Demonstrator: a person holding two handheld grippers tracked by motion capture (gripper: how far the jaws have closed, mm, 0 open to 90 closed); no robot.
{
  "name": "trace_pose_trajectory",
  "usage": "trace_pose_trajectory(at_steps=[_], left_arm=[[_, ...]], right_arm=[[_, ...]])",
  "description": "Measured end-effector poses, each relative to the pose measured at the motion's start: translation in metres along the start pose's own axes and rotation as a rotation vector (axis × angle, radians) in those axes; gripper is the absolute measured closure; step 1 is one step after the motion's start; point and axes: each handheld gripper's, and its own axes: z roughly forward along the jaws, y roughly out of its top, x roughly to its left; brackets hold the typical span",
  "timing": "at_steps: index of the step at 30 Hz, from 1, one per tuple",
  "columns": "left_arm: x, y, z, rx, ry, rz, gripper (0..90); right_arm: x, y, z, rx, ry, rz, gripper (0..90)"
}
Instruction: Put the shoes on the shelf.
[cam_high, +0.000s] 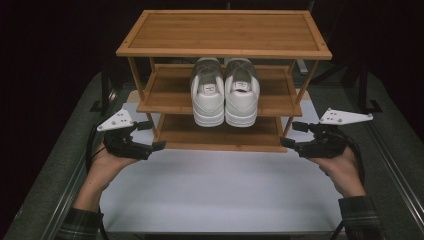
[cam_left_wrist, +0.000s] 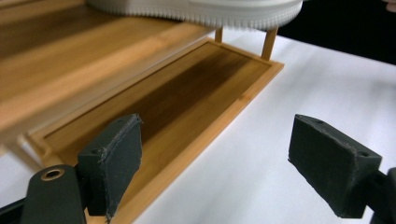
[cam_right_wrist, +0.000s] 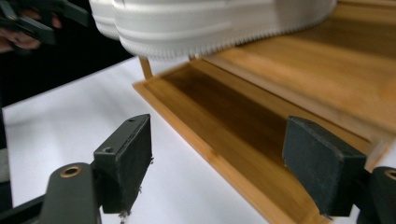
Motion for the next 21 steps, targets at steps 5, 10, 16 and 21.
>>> trace_pose_trajectory(at_steps=[5, 10, 16, 21], left_arm=[[-0.002, -0.02, -0.01, 0.011, 0.031, -0.002, 17.2], [-0.005, -0.042, -0.018, 0.034, 0.062, -0.004, 17.2], [-0.009, -0.067, -0.024, 0.075, 0.098, -0.004, 17.2], [-0.014, -0.086, -0.028, 0.114, 0.126, 0.0, 16.6]], right_arm=[[-0.001, -0.016, -0.007, 0.029, -0.038, 0.002, 22.4], [-0.003, -0.038, -0.014, 0.059, -0.077, 0.01, 19.5], [-0.004, -0.067, -0.024, 0.089, -0.128, 0.042, 16.1], [-0.004, -0.083, -0.028, 0.105, -0.157, 0.061, 14.5]])
